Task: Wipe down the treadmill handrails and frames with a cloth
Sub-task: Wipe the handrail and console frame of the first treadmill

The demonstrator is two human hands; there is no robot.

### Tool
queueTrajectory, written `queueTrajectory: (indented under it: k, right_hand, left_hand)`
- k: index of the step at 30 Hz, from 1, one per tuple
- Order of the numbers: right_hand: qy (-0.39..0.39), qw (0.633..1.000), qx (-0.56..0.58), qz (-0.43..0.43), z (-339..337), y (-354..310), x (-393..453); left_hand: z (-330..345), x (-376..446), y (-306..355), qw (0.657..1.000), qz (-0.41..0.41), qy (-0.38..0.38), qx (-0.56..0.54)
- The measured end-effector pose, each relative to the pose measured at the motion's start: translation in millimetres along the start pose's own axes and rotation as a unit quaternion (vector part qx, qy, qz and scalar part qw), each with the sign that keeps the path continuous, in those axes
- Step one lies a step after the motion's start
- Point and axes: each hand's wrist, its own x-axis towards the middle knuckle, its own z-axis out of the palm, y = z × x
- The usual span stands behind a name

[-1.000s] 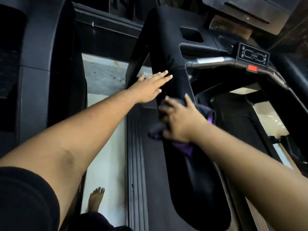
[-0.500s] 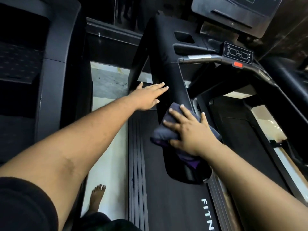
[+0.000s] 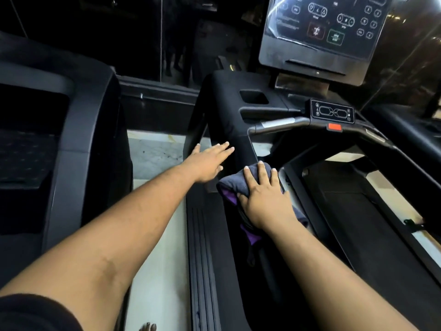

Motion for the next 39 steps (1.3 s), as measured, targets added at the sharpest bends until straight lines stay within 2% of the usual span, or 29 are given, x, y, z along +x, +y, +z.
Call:
queueTrajectory:
  k: [10,25,29,33,39]
  right_hand:
    - [0.031,0.999,-0.026,0.009,-11.8,-21.0,148.7]
    - [0.034,0.999,-0.022,0.016,-30.6,-24.1,254.6]
    - [0.032,0.999,-0.029,0.031,-38.1,-21.5,274.4]
    - [0.041,0.994,-0.013,0.1,-47.3,-21.0,302.5]
    - [0.024,0.979,-0.026,0.201,-51.9,-30.4,320.3]
  left_hand:
    - [-28.9,120.9,-76.7,0.999,0.045,0.025,-0.004]
    - [-76.8,223.8,-138.4,0.992,0.124,-0.008,0.014]
    - [-84.7,258.6,-145.7,0.983,0.181,-0.012,0.006]
    - [-91.6,317.3,-153.1,0.967,0.256,-0.011,-0.004]
    - [-98.2,378.3,-159.9,0.911,0.409,-0.037,0.037]
